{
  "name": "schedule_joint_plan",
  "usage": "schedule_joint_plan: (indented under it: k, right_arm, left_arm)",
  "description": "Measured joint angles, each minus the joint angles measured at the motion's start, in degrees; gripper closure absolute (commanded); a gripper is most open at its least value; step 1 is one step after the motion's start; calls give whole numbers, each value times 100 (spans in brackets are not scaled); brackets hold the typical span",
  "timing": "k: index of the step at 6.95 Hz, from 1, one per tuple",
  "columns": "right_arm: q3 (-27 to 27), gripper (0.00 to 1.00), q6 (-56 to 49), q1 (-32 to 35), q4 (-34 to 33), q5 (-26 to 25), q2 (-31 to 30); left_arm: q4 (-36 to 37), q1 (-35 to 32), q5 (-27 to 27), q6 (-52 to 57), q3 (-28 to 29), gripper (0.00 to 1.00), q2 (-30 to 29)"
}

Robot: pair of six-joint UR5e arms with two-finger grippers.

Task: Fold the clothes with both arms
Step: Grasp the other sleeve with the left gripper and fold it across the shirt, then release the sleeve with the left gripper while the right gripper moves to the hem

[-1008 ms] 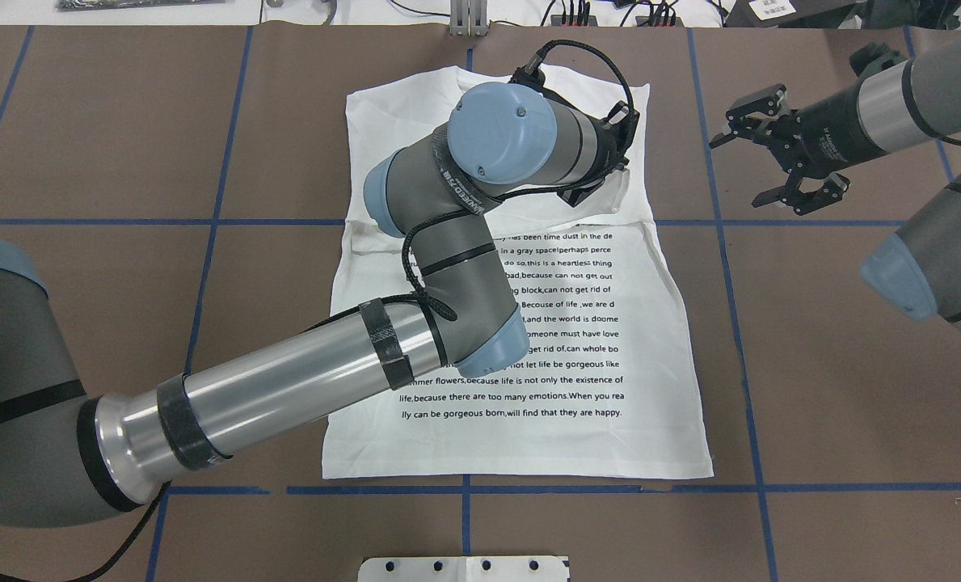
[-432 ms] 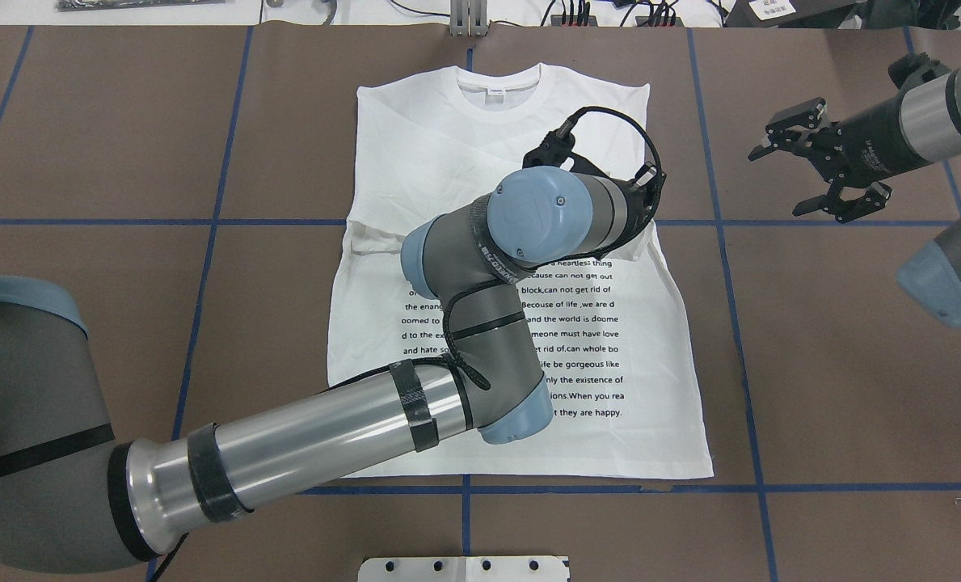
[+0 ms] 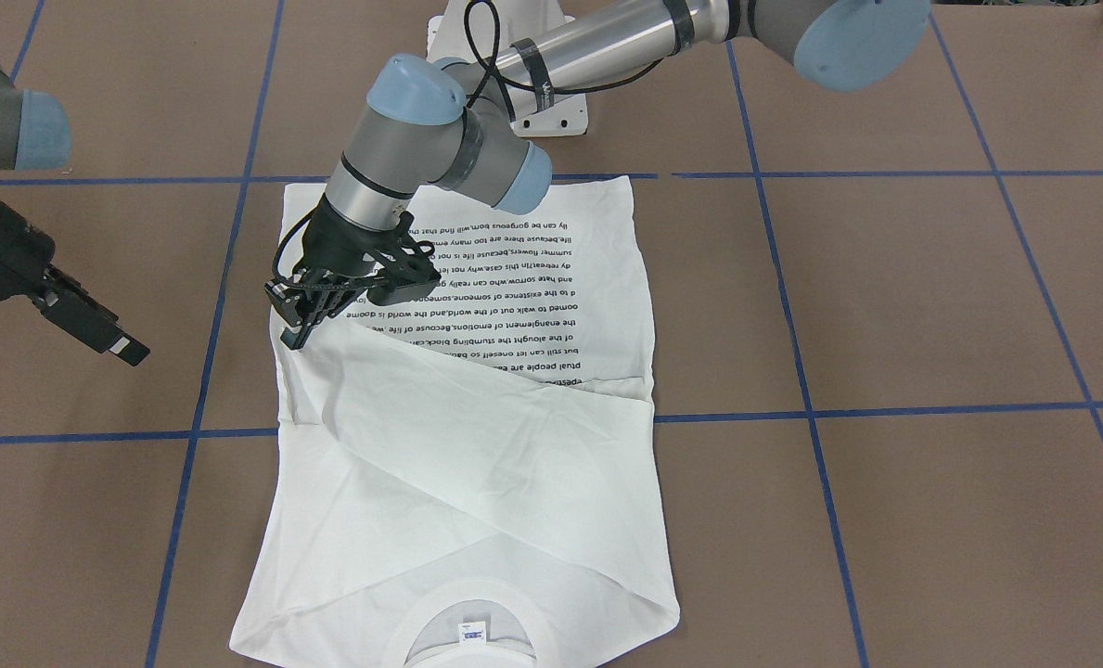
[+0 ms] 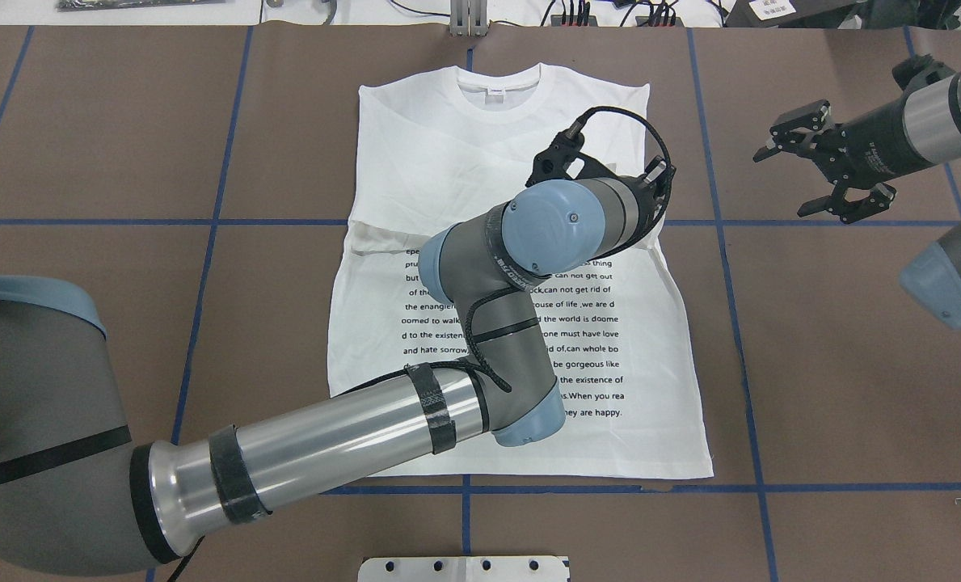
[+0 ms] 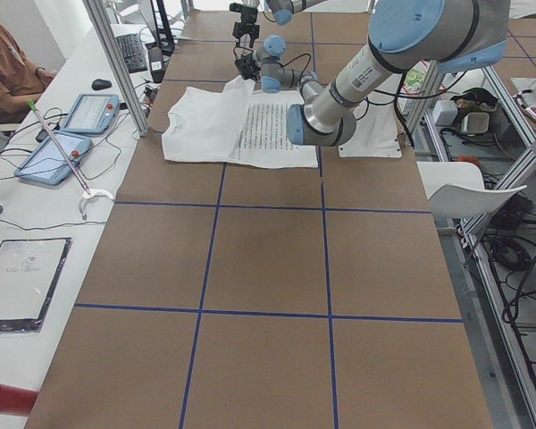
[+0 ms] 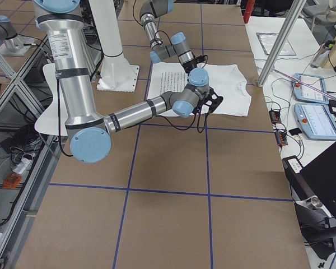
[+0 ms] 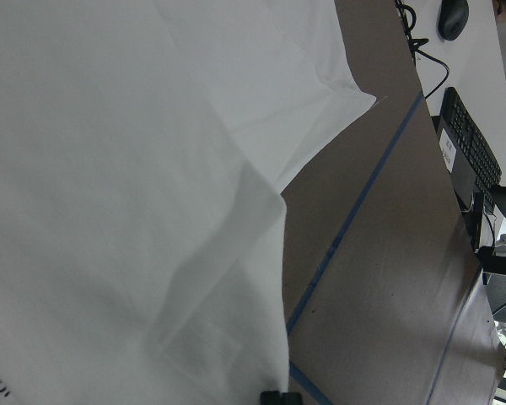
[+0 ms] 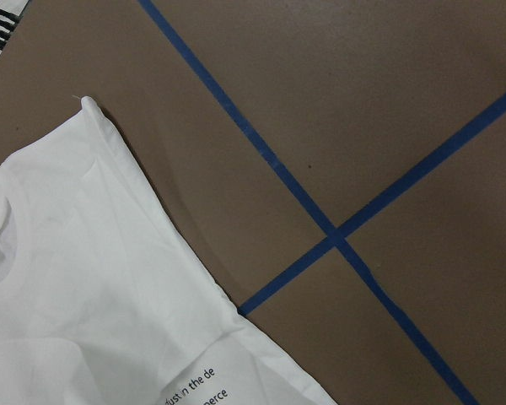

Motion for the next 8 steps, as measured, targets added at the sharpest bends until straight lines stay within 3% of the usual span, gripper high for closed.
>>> schedule_joint_plan:
  k: [1,4,5,8]
  right_arm:
    - [8,0,-1,0,1,-12,-6]
    - [29,0,-1,0,6,-19,-72]
    - [42,0,-1,1,8,-19,-105]
    - [117,0,34,-28,9,-27,-140]
  left_arm:
    - [-156,-28,198,1,74,99,-41]
    - [-423,-38,532,6,552,37,-163]
    - [-498,-38,607,7,708,32,-251]
    - [-549,-53,641,7,759,33,-417]
